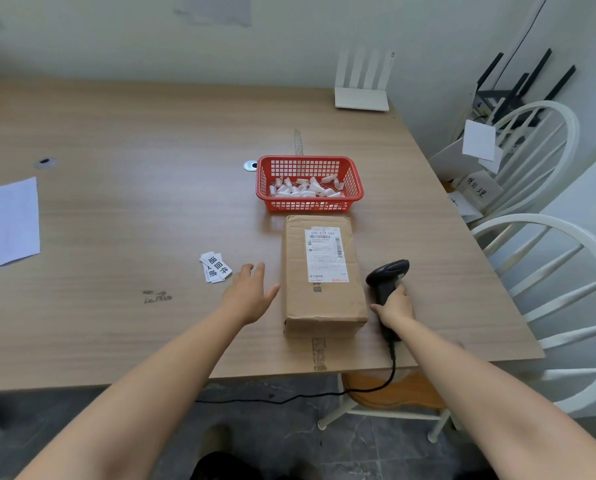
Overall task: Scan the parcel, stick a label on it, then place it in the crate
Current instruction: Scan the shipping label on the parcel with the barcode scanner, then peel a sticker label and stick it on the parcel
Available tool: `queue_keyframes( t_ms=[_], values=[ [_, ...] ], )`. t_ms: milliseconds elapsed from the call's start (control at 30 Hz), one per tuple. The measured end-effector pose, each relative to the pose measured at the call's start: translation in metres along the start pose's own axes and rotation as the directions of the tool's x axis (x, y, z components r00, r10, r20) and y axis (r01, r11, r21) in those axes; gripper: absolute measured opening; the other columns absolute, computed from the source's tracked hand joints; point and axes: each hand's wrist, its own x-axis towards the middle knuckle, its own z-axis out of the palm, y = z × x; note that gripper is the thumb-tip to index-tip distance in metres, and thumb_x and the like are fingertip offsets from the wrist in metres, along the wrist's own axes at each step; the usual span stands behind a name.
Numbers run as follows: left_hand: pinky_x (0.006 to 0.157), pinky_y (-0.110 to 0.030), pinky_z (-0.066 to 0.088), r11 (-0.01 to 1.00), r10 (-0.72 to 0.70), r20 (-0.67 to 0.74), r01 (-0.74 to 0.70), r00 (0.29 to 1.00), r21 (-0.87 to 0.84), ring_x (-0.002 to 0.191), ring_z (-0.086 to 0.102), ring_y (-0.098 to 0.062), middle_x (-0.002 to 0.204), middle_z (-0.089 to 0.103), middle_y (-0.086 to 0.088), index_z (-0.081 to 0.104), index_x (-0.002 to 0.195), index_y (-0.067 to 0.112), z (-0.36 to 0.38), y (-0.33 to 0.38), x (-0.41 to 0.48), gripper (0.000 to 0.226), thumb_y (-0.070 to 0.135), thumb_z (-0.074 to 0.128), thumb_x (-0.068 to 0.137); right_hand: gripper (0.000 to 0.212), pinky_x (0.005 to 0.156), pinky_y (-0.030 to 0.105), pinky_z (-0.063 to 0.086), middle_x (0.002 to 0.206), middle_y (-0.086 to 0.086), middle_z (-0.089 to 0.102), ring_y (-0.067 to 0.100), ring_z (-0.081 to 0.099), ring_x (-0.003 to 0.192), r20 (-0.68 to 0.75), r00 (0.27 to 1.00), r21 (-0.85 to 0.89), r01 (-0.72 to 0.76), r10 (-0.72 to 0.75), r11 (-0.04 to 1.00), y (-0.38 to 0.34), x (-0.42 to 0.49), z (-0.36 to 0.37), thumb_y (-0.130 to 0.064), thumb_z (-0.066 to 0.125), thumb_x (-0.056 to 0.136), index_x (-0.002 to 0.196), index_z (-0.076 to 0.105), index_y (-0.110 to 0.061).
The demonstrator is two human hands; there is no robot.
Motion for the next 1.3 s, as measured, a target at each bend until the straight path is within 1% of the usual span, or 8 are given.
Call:
queue_keyframes(
  t_ms=[100, 200, 367, 500, 600, 767, 1100, 1300],
  values=[
    [0.101, -0.046, 0.039, 0.999, 0.007, 0.013, -0.008, 1.000, 0.047, 0.134, 0.030, -0.031, 0.148, 0.026, -0.014, 0.024, 0.141, 0.011, -0.004, -0.016, 0.006, 0.060, 0.042, 0.041, 0.092, 0.063, 0.098, 0.051, 0.038, 0.137, 0.026, 0.034, 0.045, 0.038, 0.121, -0.246, 0.969, 0.022, 0.022, -0.016, 1.000, -0.014, -0.012, -0.006, -0.018, 0.066, 0.081, 0.131, 0.031, -0.001],
    [0.097, -0.047, 0.041, 0.994, 0.027, 0.033, -0.031, 0.999, 0.100, 0.132, 0.033, -0.030, 0.146, 0.029, -0.013, 0.030, 0.137, 0.010, -0.012, -0.034, 0.017, 0.055, 0.038, 0.043, 0.091, 0.047, 0.098, 0.049, 0.034, 0.133, 0.024, 0.036, 0.043, 0.037, 0.118, -0.486, 0.857, 0.077, 0.240, -0.174, 0.968, -0.046, -0.031, -0.016, -0.011, 0.059, 0.083, 0.126, 0.041, -0.002],
    [0.080, -0.041, 0.046, 0.990, 0.029, 0.017, -0.031, 0.999, 0.134, 0.113, 0.047, -0.033, 0.131, 0.043, -0.015, 0.045, 0.122, 0.005, -0.025, -0.067, 0.039, 0.038, 0.027, 0.043, 0.091, 0.017, 0.084, 0.038, 0.044, 0.106, 0.016, 0.059, 0.027, 0.055, 0.094, -0.375, 0.744, 0.141, 0.636, -0.553, 0.759, -0.128, -0.079, -0.008, -0.006, 0.054, 0.086, 0.103, 0.057, -0.004],
    [0.081, -0.040, 0.044, 0.993, 0.023, -0.016, -0.021, 1.000, 0.113, 0.114, 0.047, -0.033, 0.129, 0.045, -0.016, 0.047, 0.122, 0.007, -0.029, -0.095, 0.055, 0.038, 0.027, 0.045, 0.091, 0.008, 0.068, 0.032, 0.048, 0.090, 0.014, 0.066, 0.020, 0.057, 0.073, -0.205, 0.703, 0.227, 0.711, -0.681, 0.666, -0.179, -0.113, 0.037, -0.004, 0.057, 0.084, 0.089, 0.062, -0.005],
    [0.082, -0.041, 0.043, 0.995, -0.007, -0.013, 0.008, 1.000, 0.103, 0.113, 0.047, -0.033, 0.124, 0.046, -0.015, 0.048, 0.121, 0.007, -0.032, -0.115, 0.067, 0.037, 0.030, 0.046, 0.091, 0.011, 0.073, 0.028, 0.047, 0.094, 0.011, 0.067, 0.021, 0.060, 0.074, -0.032, 0.745, 0.207, 0.657, -0.667, 0.725, -0.196, -0.118, 0.084, -0.009, 0.057, 0.084, 0.093, 0.063, -0.006],
    [0.082, -0.043, 0.045, 0.993, 0.024, 0.001, -0.024, 1.000, 0.112, 0.112, 0.046, -0.032, 0.124, 0.046, -0.015, 0.044, 0.126, 0.008, -0.030, -0.141, 0.084, 0.043, 0.031, 0.049, 0.090, 0.027, 0.087, 0.033, 0.044, 0.113, 0.012, 0.061, 0.026, 0.056, 0.103, 0.175, 0.886, 0.097, 0.419, -0.430, 0.903, -0.204, -0.103, 0.152, -0.019, 0.058, 0.086, 0.110, 0.057, -0.006],
    [0.084, -0.040, 0.044, 0.998, 0.057, 0.055, -0.059, 0.997, 0.039, 0.118, 0.039, -0.029, 0.126, 0.042, -0.014, 0.045, 0.120, 0.005, -0.021, -0.143, 0.114, 0.040, 0.024, 0.055, 0.087, 0.027, 0.081, 0.033, 0.044, 0.110, 0.008, 0.060, 0.024, 0.057, 0.101, 0.157, 0.961, 0.010, 0.229, -0.228, 0.973, -0.221, -0.083, 0.197, -0.022, 0.067, 0.079, 0.102, 0.056, -0.013],
    [0.083, -0.042, 0.045, 0.991, 0.102, 0.047, -0.097, 0.994, -0.093, 0.116, 0.042, -0.029, 0.123, 0.045, -0.013, 0.048, 0.122, 0.009, -0.027, -0.148, 0.122, 0.042, 0.015, 0.060, 0.082, 0.013, 0.075, 0.030, 0.045, 0.097, 0.011, 0.069, 0.027, 0.061, 0.094, 0.130, 0.981, 0.150, 0.122, -0.142, 0.981, -0.226, -0.078, 0.199, -0.012, 0.064, 0.078, 0.091, 0.062, -0.010]
  ],
)
